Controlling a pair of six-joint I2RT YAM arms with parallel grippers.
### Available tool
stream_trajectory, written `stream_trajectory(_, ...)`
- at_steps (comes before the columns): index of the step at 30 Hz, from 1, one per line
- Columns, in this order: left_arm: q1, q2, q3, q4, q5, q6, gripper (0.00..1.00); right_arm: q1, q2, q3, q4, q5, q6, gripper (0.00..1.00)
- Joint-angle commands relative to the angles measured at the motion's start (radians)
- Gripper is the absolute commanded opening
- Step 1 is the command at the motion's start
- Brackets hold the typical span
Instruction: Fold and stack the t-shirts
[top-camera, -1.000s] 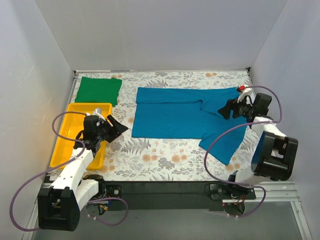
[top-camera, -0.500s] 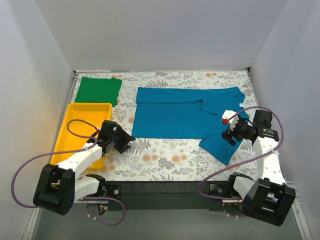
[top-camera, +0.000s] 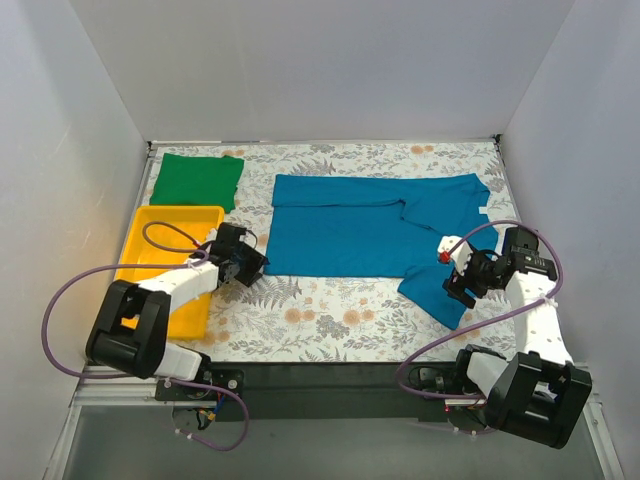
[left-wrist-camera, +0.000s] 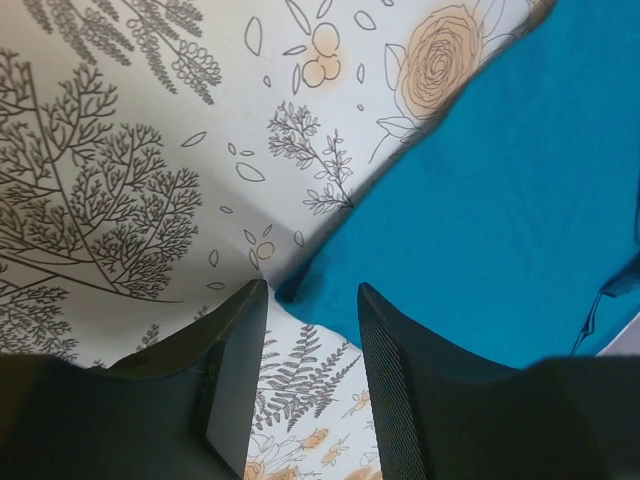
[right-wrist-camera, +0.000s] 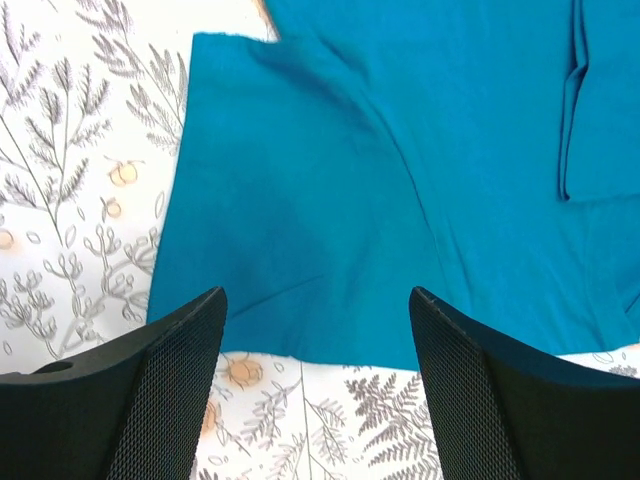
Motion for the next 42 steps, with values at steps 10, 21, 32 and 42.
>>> stream_trajectory(10, -0.013, 0.048, 0.000, 0.078, 0.031, 0.058, 0.04, -0.002, 0.028, 0.051, -0.092, 0.182, -0.151, 0.75)
stream_trajectory(21, -0.013, -0.122, -0.033, 0.135, 0.043, 0.211, 0.00, 0.031, -0.020, -0.098, -0.257, 0.217, -0.581, 0.70)
stream_trajectory(32, -0.013, -0.140, -0.063, 0.166, 0.127, 0.220, 0.00, 0.037, -0.169, -0.279, -0.179, 0.248, -0.951, 0.70)
stream_trajectory(42, -0.013, -0.146, -0.070, 0.169, 0.144, 0.216, 0.00, 0.040, -0.135, -0.308, -0.132, 0.226, -0.959, 0.49)
